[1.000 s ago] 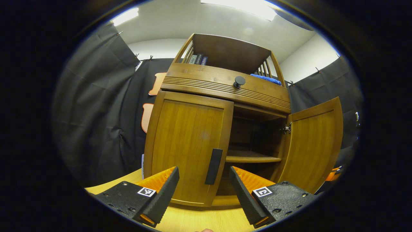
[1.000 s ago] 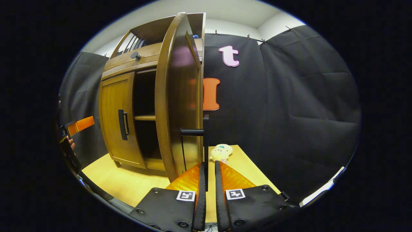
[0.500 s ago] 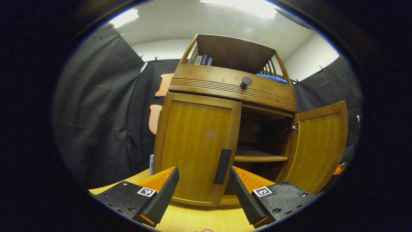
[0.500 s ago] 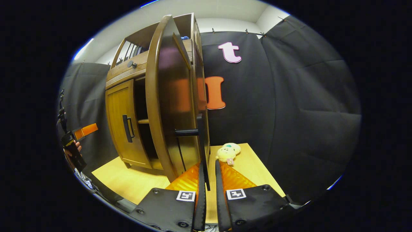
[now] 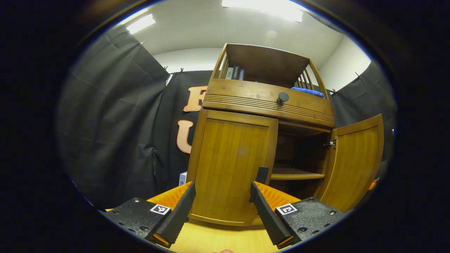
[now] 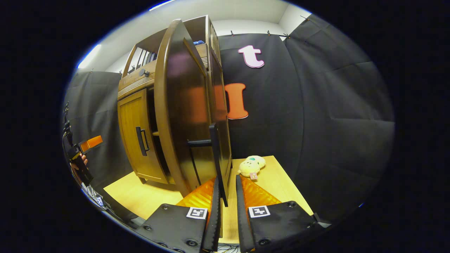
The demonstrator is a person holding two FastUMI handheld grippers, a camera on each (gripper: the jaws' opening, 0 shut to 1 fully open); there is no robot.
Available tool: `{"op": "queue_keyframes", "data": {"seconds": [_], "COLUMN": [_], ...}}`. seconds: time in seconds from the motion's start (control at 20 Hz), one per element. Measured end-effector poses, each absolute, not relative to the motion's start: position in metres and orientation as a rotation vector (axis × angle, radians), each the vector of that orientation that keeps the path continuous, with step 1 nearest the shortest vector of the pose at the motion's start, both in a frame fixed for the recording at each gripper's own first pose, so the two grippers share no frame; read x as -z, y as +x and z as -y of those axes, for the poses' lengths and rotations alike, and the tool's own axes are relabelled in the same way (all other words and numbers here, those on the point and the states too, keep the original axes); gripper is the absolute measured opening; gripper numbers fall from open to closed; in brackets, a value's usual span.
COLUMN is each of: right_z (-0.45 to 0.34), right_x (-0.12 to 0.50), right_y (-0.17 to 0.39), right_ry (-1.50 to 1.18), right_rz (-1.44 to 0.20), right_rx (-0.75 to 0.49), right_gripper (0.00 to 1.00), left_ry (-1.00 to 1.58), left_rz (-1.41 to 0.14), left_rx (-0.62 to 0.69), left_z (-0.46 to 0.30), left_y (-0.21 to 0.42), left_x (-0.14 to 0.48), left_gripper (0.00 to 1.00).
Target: Open the right door of the double-door shoe cabinet with the right hand, and open the left door with the left hand.
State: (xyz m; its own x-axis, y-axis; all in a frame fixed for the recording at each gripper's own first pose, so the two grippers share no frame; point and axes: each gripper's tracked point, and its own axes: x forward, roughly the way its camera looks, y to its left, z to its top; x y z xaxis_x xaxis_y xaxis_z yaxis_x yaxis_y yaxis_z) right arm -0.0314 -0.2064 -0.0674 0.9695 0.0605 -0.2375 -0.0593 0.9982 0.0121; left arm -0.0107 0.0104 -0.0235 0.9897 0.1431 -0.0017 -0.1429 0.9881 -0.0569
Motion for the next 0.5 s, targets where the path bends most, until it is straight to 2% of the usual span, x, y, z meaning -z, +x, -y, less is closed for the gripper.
{"op": "queue_keyframes", "data": {"seconds": [0.05,0.25,0.35,0.45,0.5], "right_z": [0.209,0.215,0.209,0.192,0.181], "right_x": [0.074,0.080,0.066,0.044,0.033], "right_y": [-0.041,-0.078,-0.094,-0.109,-0.114], "right_ry": [0.010,0.031,0.019,0.025,0.022], "right_rz": [-0.248,-0.256,-0.234,-0.189,-0.168], "right_rx": [-0.041,0.051,0.082,0.082,0.082], "right_gripper": [0.29,0.29,0.22,0.36,0.36], "left_ry": [-0.059,-0.049,-0.066,-0.069,-0.067], "left_rz": [0.002,-0.013,-0.018,-0.029,-0.038], "left_rx": [-0.141,-0.123,-0.102,-0.082,-0.070], "left_z": [-0.010,-0.001,0.008,0.017,0.022], "left_y": [-0.011,-0.012,-0.004,-0.002,0.002], "left_x": [0.024,0.028,0.025,0.029,0.032], "left_gripper": [0.91,0.91,0.92,0.91,0.91]}}
